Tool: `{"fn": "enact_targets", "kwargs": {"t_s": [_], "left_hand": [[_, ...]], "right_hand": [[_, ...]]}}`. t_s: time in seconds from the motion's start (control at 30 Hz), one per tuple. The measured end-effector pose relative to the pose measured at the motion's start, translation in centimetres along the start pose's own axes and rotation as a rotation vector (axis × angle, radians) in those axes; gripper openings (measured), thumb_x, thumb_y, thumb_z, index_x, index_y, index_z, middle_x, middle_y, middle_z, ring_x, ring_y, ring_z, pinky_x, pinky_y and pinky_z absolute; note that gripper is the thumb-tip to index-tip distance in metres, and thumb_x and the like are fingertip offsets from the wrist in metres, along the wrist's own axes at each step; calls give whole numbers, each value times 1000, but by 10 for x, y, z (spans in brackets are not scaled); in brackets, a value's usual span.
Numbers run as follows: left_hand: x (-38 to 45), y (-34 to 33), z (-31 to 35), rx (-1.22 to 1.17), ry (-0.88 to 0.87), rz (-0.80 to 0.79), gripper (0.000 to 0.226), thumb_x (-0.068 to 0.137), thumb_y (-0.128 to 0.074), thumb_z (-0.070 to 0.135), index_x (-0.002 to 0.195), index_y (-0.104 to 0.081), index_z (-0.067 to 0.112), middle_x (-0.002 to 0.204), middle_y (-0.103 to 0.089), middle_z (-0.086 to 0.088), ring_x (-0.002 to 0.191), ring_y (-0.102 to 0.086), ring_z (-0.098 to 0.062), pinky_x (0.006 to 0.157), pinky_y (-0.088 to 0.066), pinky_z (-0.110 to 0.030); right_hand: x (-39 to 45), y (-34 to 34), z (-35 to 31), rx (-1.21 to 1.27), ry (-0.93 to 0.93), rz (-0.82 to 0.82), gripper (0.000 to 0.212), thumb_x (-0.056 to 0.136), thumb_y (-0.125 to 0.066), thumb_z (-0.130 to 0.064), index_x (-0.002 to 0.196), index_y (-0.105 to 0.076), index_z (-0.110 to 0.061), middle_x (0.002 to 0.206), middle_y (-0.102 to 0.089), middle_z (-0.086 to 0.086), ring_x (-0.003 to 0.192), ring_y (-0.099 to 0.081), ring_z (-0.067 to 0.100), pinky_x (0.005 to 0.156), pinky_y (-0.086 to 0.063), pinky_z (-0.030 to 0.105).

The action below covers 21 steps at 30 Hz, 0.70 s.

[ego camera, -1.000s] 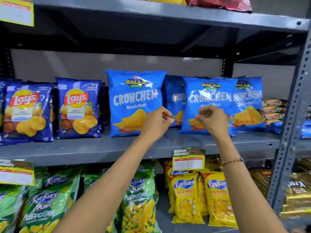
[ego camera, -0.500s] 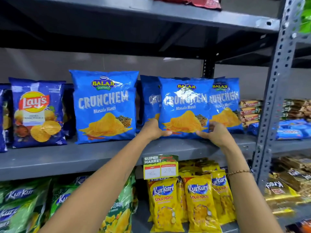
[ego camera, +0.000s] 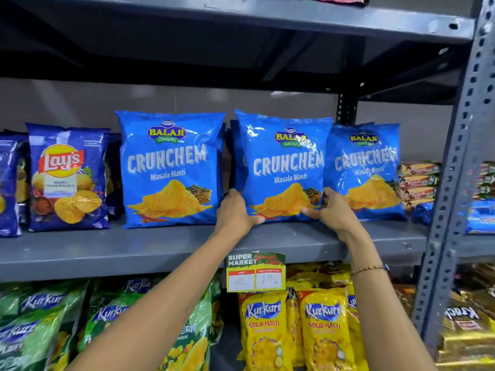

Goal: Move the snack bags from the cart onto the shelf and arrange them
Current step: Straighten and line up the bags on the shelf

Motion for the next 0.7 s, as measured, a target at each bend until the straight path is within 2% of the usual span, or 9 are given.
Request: {"fn": "enact_targets", "kwargs": {"t_s": [0.13,0.2,0.3,0.43,0.5,0.57,0.63,0.7], "left_hand": [[2,1,2,47,17,-48,82,72,-78,37,130,-35,-1,136,-49,-17,125,-48,-33,96,-45,-42],[3,4,2,52,24,-68,79,72,-78,38,129,-37,-1,134,-50,-16,124,-49,-32,92,-45,-38],[3,7,-1,1,11,-112,82,72,-77,40,129,-36,-1,134,-50,-14,123,-49,-30,91,-44,-37],[3,7,-2,-230,-15,-151,93,74,-69,54,136,-26,-1,139,-45,-12,125,-47,-26,94,-45,-36],[2,7,1,-273,-2,-147,90,79,-60,57,138,-24,-1,135,-48,-10,120,-49,-25,89,-44,-34],[4,5,1,-289,10,-136,79,83,-54,58,133,-33,-1,120,-54,-9,104,-53,-22,83,-46,-35],[8,4,-1,-316,23,-123,70,83,-53,60,124,-43,3,117,-58,-10,97,-54,-21,88,-50,-41],[11,2,-4,-331,48,-121,68,82,-53,62,120,-47,6,121,-59,-11,101,-56,-23,94,-49,-45]], "right_hand": [[1,0,2,-32,-4,-27,62,70,-82,-25,123,-52,-12,118,-66,8,111,-60,27,100,-48,51],[2,1,3,-63,12,-51,63,68,-82,-32,121,-53,-13,117,-67,6,110,-61,27,99,-48,51],[-5,3,-3,-88,31,-76,78,64,-81,-45,125,-49,-10,116,-62,0,108,-57,21,94,-47,39],[-10,2,-11,-37,65,-104,57,75,-68,-52,113,-52,-13,103,-63,-4,97,-57,16,79,-44,30],[-10,0,-14,12,83,-110,57,78,-62,-56,116,-52,-14,113,-63,-4,105,-57,16,88,-45,32],[-7,-2,-14,71,65,-102,58,79,-61,-56,118,-54,-14,116,-64,-4,107,-58,15,93,-46,33],[-8,-4,-14,59,68,-95,45,83,-60,-52,108,-56,-15,101,-64,-7,92,-58,8,79,-46,24],[-6,-7,-12,39,78,-88,30,86,-60,-47,94,-53,-19,86,-59,-13,82,-56,4,63,-40,17]]}}
Point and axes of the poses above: each hand's wrist, its own x-axis towards the middle knuckle, its own y-axis out of the back of the hand, z = x × y, the point moved 1 cm from there along x, towards the middle knuckle
